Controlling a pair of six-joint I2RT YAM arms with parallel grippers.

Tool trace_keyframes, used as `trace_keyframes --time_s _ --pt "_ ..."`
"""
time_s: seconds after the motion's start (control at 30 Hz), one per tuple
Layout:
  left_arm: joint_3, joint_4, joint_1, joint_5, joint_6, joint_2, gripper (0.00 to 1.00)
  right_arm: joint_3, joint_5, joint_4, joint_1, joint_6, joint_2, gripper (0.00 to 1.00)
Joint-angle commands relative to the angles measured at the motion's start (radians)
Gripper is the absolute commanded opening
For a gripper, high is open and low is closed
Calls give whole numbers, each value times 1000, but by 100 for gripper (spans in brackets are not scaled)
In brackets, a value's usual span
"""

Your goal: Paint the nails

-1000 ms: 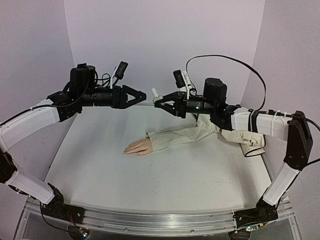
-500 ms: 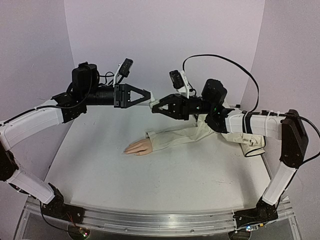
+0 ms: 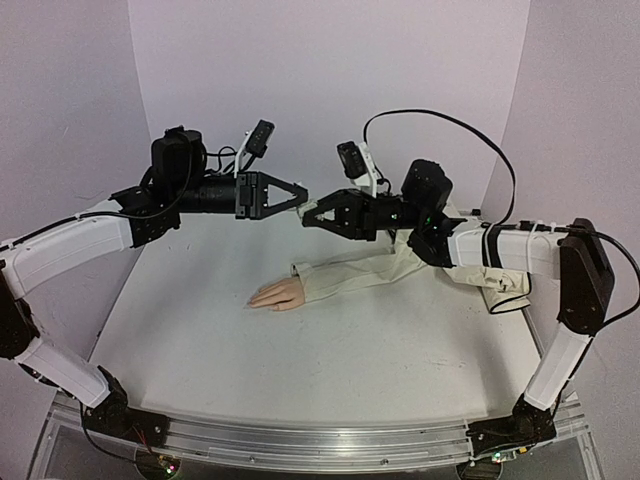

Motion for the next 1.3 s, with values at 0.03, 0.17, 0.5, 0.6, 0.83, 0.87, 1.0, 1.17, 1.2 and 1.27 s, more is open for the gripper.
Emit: trace_keyframes --time_s 0.03,0.17,0.5,0.6,0.83,0.87,1.0,1.17,1.2,1.27 --pt "52 52 -6 -37 15 6 18 25 27 27 -1 -37 6 0" --pt "44 53 -6 -59 18 10 7 36 86 -47 -1 -100 -6 0" --pt "11 -93 -7 -422 43 -20 0 -5 1905 -243 280 -544 -89 0" --pt "40 -150 -7 -426 43 2 0 30 1769 -250 285 -557 -56 0" --pt "80 -199 34 -303 90 -19 66 48 1019 -321 202 -565 -58 0" --pt "77 -199 49 -272 86 -28 71 39 894 -324 172 -535 -71 0" --pt "66 -192 80 -140 85 -51 75 16 440 -311 60 -438 -99 0" --pt "48 -96 80 8 49 -40 74 60 95 -308 16 -368 -57 0" --pt "46 -82 79 17 42 -38 73 71 68 -308 14 -358 -44 0" --pt "46 -76 78 19 34 -35 72 91 21 -305 13 -338 -17 0"
